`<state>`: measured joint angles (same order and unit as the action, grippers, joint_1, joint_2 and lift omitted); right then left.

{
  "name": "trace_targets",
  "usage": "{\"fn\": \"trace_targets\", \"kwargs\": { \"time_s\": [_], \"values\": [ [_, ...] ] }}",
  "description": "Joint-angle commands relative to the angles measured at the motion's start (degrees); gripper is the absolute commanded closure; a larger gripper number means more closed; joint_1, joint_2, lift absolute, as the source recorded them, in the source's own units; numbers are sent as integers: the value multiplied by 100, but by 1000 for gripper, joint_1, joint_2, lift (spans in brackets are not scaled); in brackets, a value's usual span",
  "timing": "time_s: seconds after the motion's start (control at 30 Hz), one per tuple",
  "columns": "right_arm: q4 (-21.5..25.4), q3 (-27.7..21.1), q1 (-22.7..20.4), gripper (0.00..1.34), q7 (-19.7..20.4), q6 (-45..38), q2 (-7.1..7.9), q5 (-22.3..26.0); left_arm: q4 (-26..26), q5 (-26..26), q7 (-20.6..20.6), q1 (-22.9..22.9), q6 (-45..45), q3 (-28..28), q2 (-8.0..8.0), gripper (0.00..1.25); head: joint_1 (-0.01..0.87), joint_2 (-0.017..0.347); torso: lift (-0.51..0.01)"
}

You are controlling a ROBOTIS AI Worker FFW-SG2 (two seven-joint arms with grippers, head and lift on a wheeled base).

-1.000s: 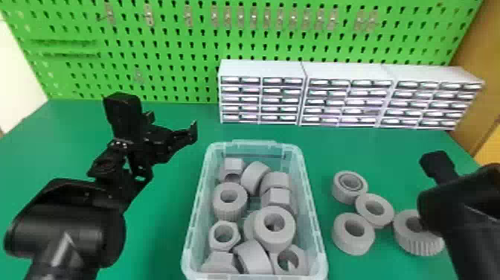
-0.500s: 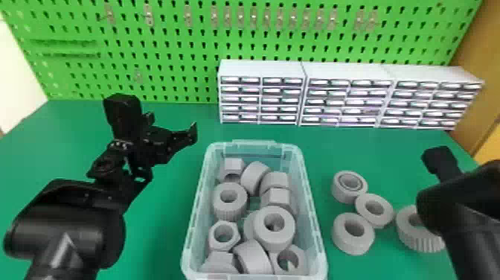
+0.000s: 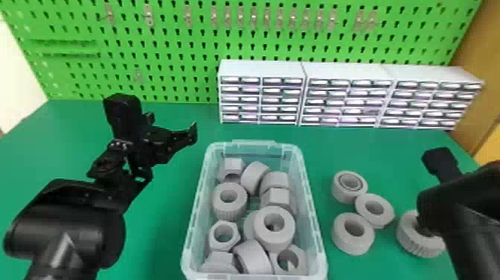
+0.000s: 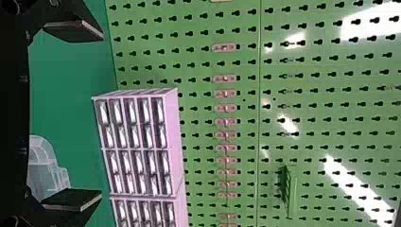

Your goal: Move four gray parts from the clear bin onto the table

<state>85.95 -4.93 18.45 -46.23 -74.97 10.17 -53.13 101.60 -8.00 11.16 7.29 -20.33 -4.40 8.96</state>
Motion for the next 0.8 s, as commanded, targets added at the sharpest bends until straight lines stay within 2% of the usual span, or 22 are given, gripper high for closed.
{"fn": "trace_targets", "kwargs": {
  "time_s": [0.0, 0.47, 0.77],
  "values": [
    [-17, 10, 0, 515, 0, 0, -7, 13, 0, 0, 0, 0, -6, 0, 0, 116, 678, 34, -50],
    [-25, 19, 9, 518, 0, 9, -7, 13, 0, 9, 0, 0, -6, 0, 0, 116, 678, 34, -50],
    [142, 45, 176, 515, 0, 35, 11, 347, 0, 17, 0, -18, 3, 35, 0, 116, 678, 34, -50]
  ]
}}
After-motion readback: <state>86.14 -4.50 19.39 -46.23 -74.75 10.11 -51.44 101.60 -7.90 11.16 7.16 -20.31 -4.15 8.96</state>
